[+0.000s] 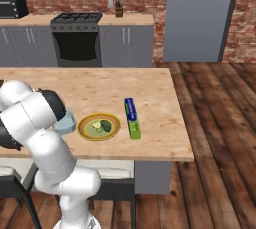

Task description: Retrieve the tupperware and aluminum foil from the cabinet and place them on the dining counter near the plate with lemon wedge and broccoli to prepare for storing leftovers.

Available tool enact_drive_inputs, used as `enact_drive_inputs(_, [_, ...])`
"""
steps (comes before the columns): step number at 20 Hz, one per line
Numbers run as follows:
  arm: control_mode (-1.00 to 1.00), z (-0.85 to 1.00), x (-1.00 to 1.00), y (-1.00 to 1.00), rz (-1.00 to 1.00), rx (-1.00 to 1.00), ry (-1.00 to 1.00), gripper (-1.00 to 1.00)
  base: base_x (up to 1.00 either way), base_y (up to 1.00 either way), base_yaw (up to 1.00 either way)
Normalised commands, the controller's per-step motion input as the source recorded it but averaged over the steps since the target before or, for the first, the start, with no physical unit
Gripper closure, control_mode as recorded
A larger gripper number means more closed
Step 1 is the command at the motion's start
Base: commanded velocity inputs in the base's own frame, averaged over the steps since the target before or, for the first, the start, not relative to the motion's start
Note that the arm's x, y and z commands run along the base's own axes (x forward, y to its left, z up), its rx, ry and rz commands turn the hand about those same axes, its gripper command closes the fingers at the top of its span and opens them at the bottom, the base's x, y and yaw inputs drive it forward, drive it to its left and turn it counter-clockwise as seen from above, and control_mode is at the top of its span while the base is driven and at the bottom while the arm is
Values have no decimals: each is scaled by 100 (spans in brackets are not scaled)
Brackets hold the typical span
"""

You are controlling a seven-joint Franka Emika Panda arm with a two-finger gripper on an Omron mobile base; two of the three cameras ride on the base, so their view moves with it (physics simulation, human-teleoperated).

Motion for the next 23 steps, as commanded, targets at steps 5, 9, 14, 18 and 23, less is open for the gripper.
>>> enact_drive_inputs(5, [-100,100,-54,0,-16,0,-24,-100,0,0,0])
enact_drive_inputs(9, [-100,100,-78,-14,-21,0,-26,-100,0,0,0])
enact_drive_inputs(14, [-100,73,-84,-44,-22,2,-34,-100,0,0,0])
enact_drive_inputs(18, [-100,31,-86,-86,-7,17,-35,-100,0,0,0])
enact_drive_inputs(23, [-100,1,-43,-100,0,35,-16,-100,0,0,0])
